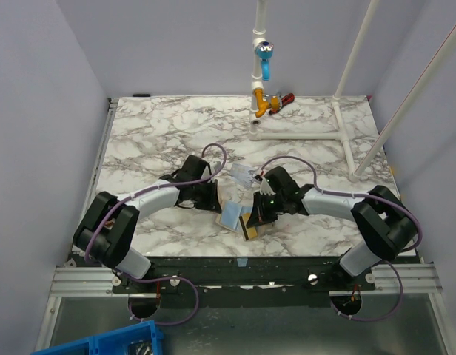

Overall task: Put the credit cards into the card holder
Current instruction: Insert the credit card into the card holder.

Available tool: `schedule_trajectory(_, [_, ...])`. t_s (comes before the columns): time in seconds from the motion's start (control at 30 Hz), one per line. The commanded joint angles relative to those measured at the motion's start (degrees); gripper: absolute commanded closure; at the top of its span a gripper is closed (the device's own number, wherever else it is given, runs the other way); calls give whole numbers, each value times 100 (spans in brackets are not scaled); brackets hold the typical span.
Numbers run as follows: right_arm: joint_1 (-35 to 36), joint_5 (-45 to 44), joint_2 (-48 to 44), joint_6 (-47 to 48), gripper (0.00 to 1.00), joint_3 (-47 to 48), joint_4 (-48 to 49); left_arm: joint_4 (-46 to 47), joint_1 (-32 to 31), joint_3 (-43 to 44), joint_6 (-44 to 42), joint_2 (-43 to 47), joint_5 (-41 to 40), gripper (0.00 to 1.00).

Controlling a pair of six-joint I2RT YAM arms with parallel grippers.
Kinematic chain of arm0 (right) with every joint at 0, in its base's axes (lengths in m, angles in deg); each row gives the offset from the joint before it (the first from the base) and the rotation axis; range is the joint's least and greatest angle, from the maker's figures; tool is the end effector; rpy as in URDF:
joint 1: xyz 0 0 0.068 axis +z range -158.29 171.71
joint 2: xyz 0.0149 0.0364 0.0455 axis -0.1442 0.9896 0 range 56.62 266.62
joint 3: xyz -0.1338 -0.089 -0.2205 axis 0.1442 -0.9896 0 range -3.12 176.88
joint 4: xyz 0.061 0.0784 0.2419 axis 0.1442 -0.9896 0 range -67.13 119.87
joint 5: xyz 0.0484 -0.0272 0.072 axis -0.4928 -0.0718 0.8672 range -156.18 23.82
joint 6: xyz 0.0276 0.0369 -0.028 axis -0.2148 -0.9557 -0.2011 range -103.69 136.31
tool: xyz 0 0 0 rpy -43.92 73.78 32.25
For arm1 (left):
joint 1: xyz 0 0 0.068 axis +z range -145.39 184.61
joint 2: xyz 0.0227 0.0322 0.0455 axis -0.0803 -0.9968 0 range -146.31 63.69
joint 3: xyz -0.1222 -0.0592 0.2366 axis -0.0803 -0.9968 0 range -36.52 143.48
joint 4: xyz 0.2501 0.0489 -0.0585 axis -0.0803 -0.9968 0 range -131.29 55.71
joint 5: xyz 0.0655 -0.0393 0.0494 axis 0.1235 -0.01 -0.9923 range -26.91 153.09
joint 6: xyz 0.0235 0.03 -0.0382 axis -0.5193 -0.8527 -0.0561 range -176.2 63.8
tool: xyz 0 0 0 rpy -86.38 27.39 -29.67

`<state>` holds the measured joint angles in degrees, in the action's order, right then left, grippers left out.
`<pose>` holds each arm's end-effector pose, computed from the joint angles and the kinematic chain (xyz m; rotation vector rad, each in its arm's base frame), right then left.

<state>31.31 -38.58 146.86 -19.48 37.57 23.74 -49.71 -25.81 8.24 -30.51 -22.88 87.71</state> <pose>0.2092 0.1945 0.1428 -0.3014 2.7548 1.0585 0.2378 -0.1568 0.1689 0.2838 2.6880 -0.8925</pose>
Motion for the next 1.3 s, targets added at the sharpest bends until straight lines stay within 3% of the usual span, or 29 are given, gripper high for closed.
schedule_trajectory(0.0, [-118, -498, -17, 387, 99, -73, -489, 55, -17, -240, -233, 86, 121, 100])
schedule_trajectory(0.07, [-145, -534, 20, 380, 99, 2, -529, 101, -16, -297, -309, 79, 115, 100])
schedule_trajectory(0.33, [-145, -775, -24, 351, 99, 307, -667, 28, -34, -136, -380, 126, 395, 76])
schedule_trajectory(0.47, [-151, -850, -53, 371, 99, 532, -796, 54, -52, -81, -491, 188, 593, 71])
schedule_trajectory(0.73, [-145, -719, 10, 125, 99, 891, -572, -30, -352, 105, -794, 149, 787, 75])
schedule_trajectory(0.9, [-147, -723, 181, 0, 99, 915, -337, -103, -439, 162, -881, 169, 852, 93])
schedule_trajectory(0.97, [-147, -732, 255, 1, 99, 937, -332, -65, -447, 120, -906, 197, 976, 94])
schedule_trajectory(1.0, [-146, -706, 280, 10, 99, 918, -315, -58, -460, 115, -920, 208, 1014, 90])
schedule_trajectory(1.07, [-145, -666, 310, 11, 99, 836, -265, -80, -495, 158, -968, 251, 1056, 67])
schedule_trajectory(1.13, [-145, -622, 316, 10, 99, 724, -207, -134, -501, 232, -996, 287, 1052, 55])
schedule_trajectory(1.27, [-145, -456, 299, 17, 99, 486, -72, -343, -493, 552, -1180, 321, 926, 43])
